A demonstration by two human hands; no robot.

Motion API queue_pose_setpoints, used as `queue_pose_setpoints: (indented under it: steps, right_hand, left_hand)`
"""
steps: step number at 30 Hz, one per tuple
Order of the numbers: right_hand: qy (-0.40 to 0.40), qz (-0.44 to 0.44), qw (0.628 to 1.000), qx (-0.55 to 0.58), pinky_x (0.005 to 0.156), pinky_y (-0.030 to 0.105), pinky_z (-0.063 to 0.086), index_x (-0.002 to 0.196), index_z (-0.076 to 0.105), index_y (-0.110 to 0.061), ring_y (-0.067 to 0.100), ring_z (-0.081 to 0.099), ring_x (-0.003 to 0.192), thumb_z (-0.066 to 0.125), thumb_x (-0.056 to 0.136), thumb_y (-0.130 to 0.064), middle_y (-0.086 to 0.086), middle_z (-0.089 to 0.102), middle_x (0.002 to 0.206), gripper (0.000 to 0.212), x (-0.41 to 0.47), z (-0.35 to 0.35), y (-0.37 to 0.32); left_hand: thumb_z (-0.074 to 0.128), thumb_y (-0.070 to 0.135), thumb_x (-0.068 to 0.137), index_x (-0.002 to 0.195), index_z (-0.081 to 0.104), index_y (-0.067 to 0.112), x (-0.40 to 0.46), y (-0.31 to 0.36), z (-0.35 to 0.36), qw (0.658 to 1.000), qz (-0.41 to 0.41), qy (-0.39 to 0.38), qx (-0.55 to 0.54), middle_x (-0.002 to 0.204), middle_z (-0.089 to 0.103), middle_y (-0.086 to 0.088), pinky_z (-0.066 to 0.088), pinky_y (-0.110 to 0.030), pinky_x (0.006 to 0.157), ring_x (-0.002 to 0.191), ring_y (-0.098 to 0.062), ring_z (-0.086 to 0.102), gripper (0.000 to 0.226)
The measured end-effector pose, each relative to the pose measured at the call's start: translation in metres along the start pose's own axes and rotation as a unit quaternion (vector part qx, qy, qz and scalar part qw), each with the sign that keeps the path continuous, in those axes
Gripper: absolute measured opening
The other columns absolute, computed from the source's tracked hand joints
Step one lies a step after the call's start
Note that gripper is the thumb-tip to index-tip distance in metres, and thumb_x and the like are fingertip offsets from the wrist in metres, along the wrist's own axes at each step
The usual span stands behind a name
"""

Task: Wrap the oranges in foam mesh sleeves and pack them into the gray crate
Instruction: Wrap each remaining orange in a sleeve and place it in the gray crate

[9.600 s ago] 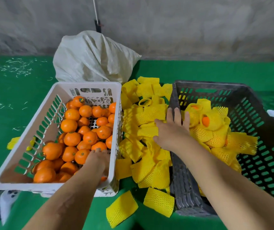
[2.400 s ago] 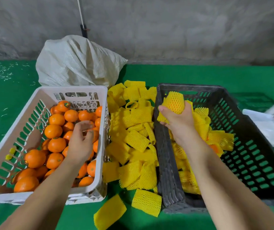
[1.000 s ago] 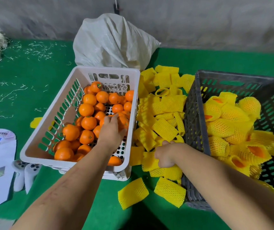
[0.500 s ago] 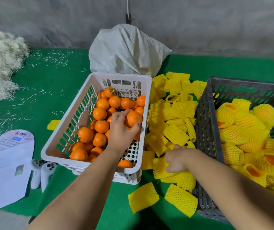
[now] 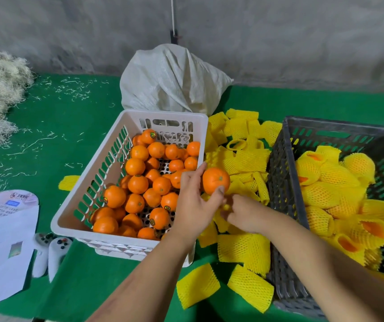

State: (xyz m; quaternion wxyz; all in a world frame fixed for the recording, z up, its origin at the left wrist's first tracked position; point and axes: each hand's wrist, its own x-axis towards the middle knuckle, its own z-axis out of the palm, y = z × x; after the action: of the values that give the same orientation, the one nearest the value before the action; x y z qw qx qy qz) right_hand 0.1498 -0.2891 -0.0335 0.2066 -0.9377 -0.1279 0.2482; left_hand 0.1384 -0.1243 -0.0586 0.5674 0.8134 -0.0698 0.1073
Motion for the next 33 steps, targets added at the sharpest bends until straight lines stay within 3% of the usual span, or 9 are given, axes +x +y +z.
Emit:
queue_pose_setpoints:
  steps: [3, 7, 13, 15, 18, 21, 23, 27, 33]
  right_hand:
    - [0.131, -0.01, 0.946, 0.296, 0.06, 0.017, 0.049, 0.111, 0.065, -0.034, 0.0, 0.061, 0.069, 0.059, 0.097, -0.014, -0.007, 0.069, 0.096, 0.026, -0.018, -0.023, 0.001]
    - [0.13, -0.024, 0.847, 0.515, 0.074, 0.03, 0.052, 0.12, 0.065, -0.047, 0.01, 0.066, 0.083, 0.056, 0.093, -0.001, -0.002, 0.071, 0.112, 0.055, -0.03, -0.027, -0.005]
    - [0.142, -0.038, 0.818, 0.556, 0.076, 0.016, 0.051, 0.153, 0.029, -0.051, -0.029, 0.052, 0.083, 0.043, 0.089, 0.015, -0.024, 0.036, 0.133, 0.093, -0.023, -0.03, -0.003]
    - [0.152, -0.049, 0.823, 0.544, 0.083, 0.019, 0.055, 0.15, 0.035, -0.045, -0.018, 0.063, 0.082, 0.044, 0.092, 0.014, -0.022, 0.049, 0.129, 0.084, -0.022, -0.029, -0.003]
    - [0.191, -0.047, 0.819, 0.539, 0.09, 0.031, 0.055, 0.139, 0.053, -0.035, 0.013, 0.069, 0.11, 0.055, 0.103, -0.007, -0.003, 0.069, 0.127, 0.046, -0.016, -0.025, -0.004]
    - [0.227, -0.064, 0.837, 0.493, 0.079, 0.019, 0.054, 0.122, 0.067, -0.04, 0.008, 0.069, 0.106, 0.06, 0.103, -0.023, -0.01, 0.074, 0.115, 0.026, -0.014, -0.024, -0.003]
    - [0.285, -0.062, 0.84, 0.458, 0.074, 0.013, 0.052, 0.108, 0.073, -0.04, 0.003, 0.07, 0.093, 0.059, 0.102, -0.015, -0.012, 0.076, 0.104, 0.029, -0.011, -0.023, -0.001]
    - [0.41, 0.016, 0.853, 0.323, 0.065, 0.025, 0.041, 0.097, 0.061, -0.024, 0.002, 0.055, 0.069, 0.065, 0.094, -0.005, -0.01, 0.061, 0.081, 0.019, -0.004, -0.02, 0.006]
    - [0.355, 0.012, 0.899, 0.256, 0.074, 0.034, 0.046, 0.095, 0.061, -0.018, 0.019, 0.055, 0.088, 0.066, 0.089, 0.005, -0.006, 0.056, 0.086, 0.024, -0.001, -0.017, 0.008]
  left_hand:
    - [0.065, 0.063, 0.086, 0.148, 0.053, 0.032, -0.002, 0.01, 0.001, 0.997, -0.027, 0.006, -0.07, 0.127, 0.045, 0.024, 0.047, -0.014, 0.095, 0.119, 0.005, 0.052, 0.071]
    - [0.067, 0.065, 0.083, 0.14, 0.06, 0.033, -0.002, 0.025, 0.007, 0.969, -0.108, -0.041, -0.22, 0.139, 0.062, 0.005, 0.057, -0.031, 0.095, 0.119, -0.01, 0.066, 0.066]
    - [0.068, 0.063, 0.094, 0.153, 0.046, 0.051, 0.005, 0.015, 0.0, 0.93, -0.159, -0.052, -0.326, 0.154, 0.055, 0.004, 0.054, -0.041, 0.107, 0.132, -0.02, 0.063, 0.064]
    - [0.066, 0.064, 0.096, 0.151, 0.039, 0.063, 0.006, 0.014, -0.001, 0.923, -0.171, -0.049, -0.342, 0.157, 0.051, 0.004, 0.055, -0.041, 0.105, 0.132, -0.023, 0.064, 0.061]
    - [0.06, 0.067, 0.098, 0.148, 0.046, 0.056, 0.007, 0.01, 0.002, 0.924, -0.186, -0.047, -0.331, 0.149, 0.059, 0.001, 0.051, -0.051, 0.11, 0.129, -0.026, 0.066, 0.053]
    - [0.056, 0.071, 0.096, 0.145, 0.049, 0.052, 0.008, 0.013, 0.004, 0.93, -0.196, -0.082, -0.3, 0.143, 0.064, 0.003, 0.044, -0.058, 0.115, 0.125, -0.024, 0.067, 0.054]
    - [0.061, 0.079, 0.089, 0.144, 0.049, 0.053, 0.006, 0.017, 0.003, 0.931, -0.2, -0.094, -0.292, 0.141, 0.065, 0.005, 0.046, -0.054, 0.114, 0.122, -0.02, 0.069, 0.062]
    - [0.07, 0.077, 0.083, 0.14, 0.061, 0.044, -0.001, 0.028, -0.003, 0.945, -0.155, -0.111, -0.265, 0.143, 0.061, 0.006, 0.059, -0.033, 0.091, 0.125, -0.018, 0.066, 0.066]
    - [0.076, 0.064, 0.085, 0.138, 0.068, 0.031, -0.005, 0.034, -0.01, 0.929, -0.163, -0.212, -0.257, 0.146, 0.062, 0.004, 0.057, -0.036, 0.103, 0.131, -0.02, 0.062, 0.063]
